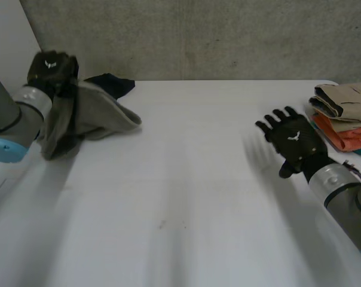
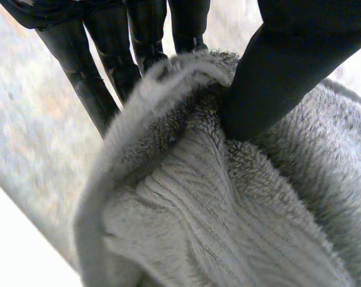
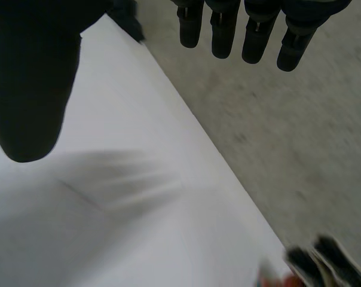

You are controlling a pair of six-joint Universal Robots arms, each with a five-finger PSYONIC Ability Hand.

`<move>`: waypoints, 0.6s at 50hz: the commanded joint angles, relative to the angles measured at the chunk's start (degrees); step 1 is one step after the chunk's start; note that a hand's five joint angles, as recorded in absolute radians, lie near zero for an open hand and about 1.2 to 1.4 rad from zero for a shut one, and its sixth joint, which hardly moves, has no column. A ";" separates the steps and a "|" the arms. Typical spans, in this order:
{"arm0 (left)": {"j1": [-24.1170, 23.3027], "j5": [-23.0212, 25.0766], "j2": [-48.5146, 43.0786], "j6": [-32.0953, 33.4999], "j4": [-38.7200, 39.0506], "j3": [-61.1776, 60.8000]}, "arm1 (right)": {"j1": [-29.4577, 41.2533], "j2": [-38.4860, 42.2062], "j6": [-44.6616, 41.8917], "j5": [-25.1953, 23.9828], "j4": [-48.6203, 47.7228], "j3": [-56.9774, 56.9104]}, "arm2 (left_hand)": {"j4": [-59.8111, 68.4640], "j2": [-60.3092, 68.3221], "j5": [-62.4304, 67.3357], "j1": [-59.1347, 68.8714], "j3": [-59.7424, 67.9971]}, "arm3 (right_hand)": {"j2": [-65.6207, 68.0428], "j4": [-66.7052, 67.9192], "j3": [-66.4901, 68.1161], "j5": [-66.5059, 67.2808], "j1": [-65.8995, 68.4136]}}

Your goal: Fold the laundry.

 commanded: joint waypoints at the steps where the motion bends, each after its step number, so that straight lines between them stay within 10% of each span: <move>1: -9.47 -0.38 11.23 -9.35 -2.16 -8.13 | 1.31 -0.40 15.86 9.42 15.28 -12.07 | 11.66 11.56 15.19 15.81 12.71 | -2.46 -2.34 -2.32 -2.74 -3.13; 13: -28.29 -10.31 9.95 -16.93 -3.93 -2.18 | 1.31 0.13 40.49 7.31 32.26 -19.21 | 11.66 11.56 15.19 15.81 12.71 | -2.46 -2.34 -2.32 -2.74 -3.13; 30: -31.30 -11.02 6.24 -16.49 -5.07 -6.11 | 10.88 8.47 61.14 -3.67 31.82 -18.24 | 11.66 11.56 15.19 15.81 12.71 | 4.73 4.85 4.87 4.45 4.06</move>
